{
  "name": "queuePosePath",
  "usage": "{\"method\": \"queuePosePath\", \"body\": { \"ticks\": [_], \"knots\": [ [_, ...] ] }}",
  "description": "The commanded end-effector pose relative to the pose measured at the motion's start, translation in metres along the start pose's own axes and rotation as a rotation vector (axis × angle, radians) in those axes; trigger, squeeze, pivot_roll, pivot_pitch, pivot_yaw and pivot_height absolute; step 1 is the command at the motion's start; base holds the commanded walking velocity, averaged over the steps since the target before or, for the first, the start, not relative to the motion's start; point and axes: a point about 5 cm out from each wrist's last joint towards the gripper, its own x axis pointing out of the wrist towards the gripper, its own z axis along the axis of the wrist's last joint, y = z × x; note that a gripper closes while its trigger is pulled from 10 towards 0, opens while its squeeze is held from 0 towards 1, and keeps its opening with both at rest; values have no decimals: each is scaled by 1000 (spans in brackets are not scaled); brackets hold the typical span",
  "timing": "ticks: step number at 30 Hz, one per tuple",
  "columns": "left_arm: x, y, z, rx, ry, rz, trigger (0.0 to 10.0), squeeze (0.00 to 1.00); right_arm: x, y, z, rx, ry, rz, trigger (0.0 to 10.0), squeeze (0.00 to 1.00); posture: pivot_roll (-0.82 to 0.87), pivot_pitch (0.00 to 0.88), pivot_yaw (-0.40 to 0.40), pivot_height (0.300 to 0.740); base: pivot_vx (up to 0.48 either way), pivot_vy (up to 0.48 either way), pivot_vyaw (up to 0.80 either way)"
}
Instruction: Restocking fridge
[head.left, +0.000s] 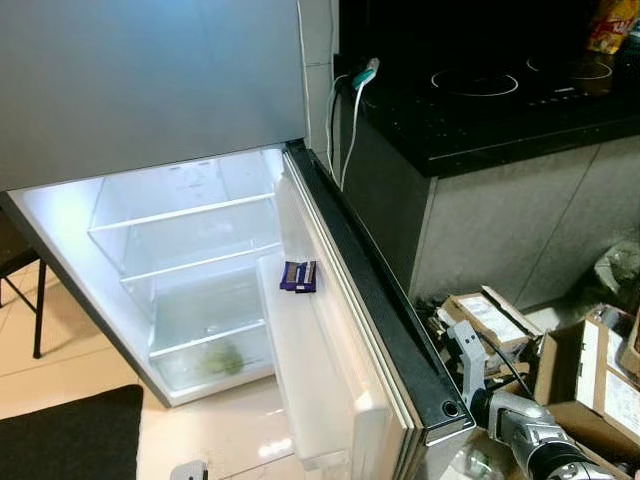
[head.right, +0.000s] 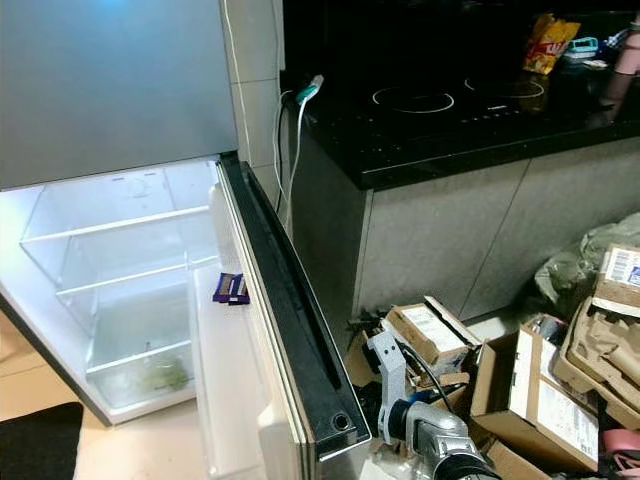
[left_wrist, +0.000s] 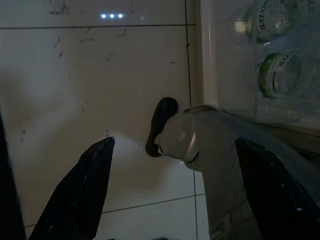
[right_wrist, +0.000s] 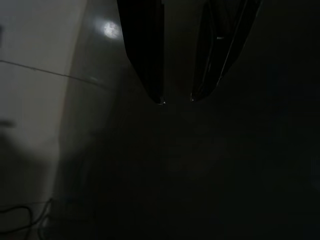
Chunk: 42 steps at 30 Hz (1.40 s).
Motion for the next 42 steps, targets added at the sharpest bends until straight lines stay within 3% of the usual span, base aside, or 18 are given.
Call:
{"method": "queuePosePath", "body": {
  "ticks": [1, 15, 24, 35, 42],
  "knots": [
    [-1, 4, 0, 11, 15, 14, 10000, 0, -2, -1, -4, 6, 21, -11, 10000, 0, -75, 0, -11, 740, 0, 0, 0],
    [0, 2, -1, 10, 20, 17, 10000, 0, -2, -2, -9, -5, 55, -39, 10000, 0, -76, 0, -17, 740, -114, 0, 0],
    [0, 2, -1, 7, 20, 18, 10000, 0, -9, -7, -27, -25, 144, -154, 10000, 0, -75, 0, -16, 740, 0, 0, 0],
    [0, 1, -2, 14, 25, 13, 10000, 0, -11, -8, -33, -18, 168, -188, 10000, 0, -79, 0, -14, 740, -230, 0, 0],
    [0, 1, -2, 12, 23, 11, 10000, 0, -25, -10, -60, 27, 253, -279, 10000, 0, -77, 0, -17, 740, -317, 0, 0]
  ]
}}
